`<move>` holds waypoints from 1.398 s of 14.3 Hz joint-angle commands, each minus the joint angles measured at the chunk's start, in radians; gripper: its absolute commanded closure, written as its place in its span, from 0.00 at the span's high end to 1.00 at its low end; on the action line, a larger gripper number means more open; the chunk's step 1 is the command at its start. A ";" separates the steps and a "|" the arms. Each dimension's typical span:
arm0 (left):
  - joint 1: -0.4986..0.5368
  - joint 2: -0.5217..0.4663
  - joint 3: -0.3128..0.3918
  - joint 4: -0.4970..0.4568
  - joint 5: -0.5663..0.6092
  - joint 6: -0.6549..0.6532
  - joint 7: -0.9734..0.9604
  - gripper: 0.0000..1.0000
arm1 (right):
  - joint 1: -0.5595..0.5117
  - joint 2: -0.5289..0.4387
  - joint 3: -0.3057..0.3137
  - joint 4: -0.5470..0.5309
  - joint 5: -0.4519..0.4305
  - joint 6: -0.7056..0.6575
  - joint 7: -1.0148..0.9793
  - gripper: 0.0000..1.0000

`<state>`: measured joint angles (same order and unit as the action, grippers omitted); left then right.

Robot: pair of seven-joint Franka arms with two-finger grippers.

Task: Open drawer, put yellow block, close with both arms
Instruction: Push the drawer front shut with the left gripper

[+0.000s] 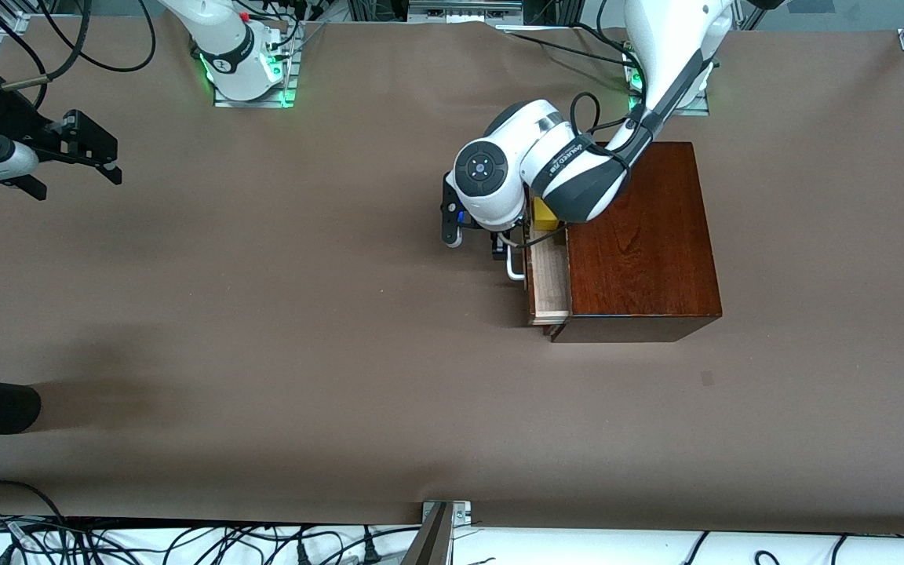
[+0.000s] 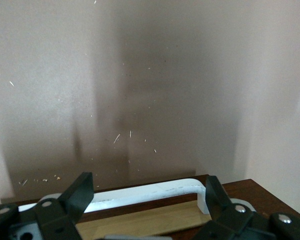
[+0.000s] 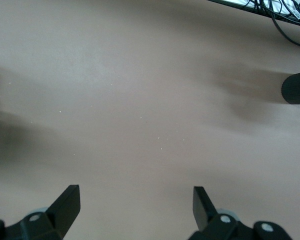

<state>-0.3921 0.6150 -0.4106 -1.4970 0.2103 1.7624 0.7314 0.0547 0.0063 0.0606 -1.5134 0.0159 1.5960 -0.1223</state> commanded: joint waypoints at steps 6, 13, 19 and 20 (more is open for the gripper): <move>0.039 0.000 0.059 -0.008 0.060 -0.096 0.003 1.00 | -0.001 -0.002 -0.001 0.015 -0.008 -0.022 0.010 1.00; 0.041 -0.046 0.052 0.020 0.040 -0.100 -0.018 1.00 | -0.001 0.000 -0.001 0.015 -0.008 -0.022 0.007 1.00; 0.045 -0.208 0.058 0.021 0.043 -0.147 -0.170 1.00 | -0.001 0.000 -0.001 0.015 -0.008 -0.022 0.006 1.00; 0.074 -0.236 0.053 0.027 0.040 -0.161 -0.197 1.00 | -0.001 0.000 -0.001 0.015 -0.008 -0.022 0.007 1.00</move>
<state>-0.3513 0.4411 -0.3551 -1.4592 0.2267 1.6274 0.5752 0.0546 0.0065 0.0598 -1.5134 0.0159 1.5927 -0.1222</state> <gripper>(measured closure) 0.000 0.000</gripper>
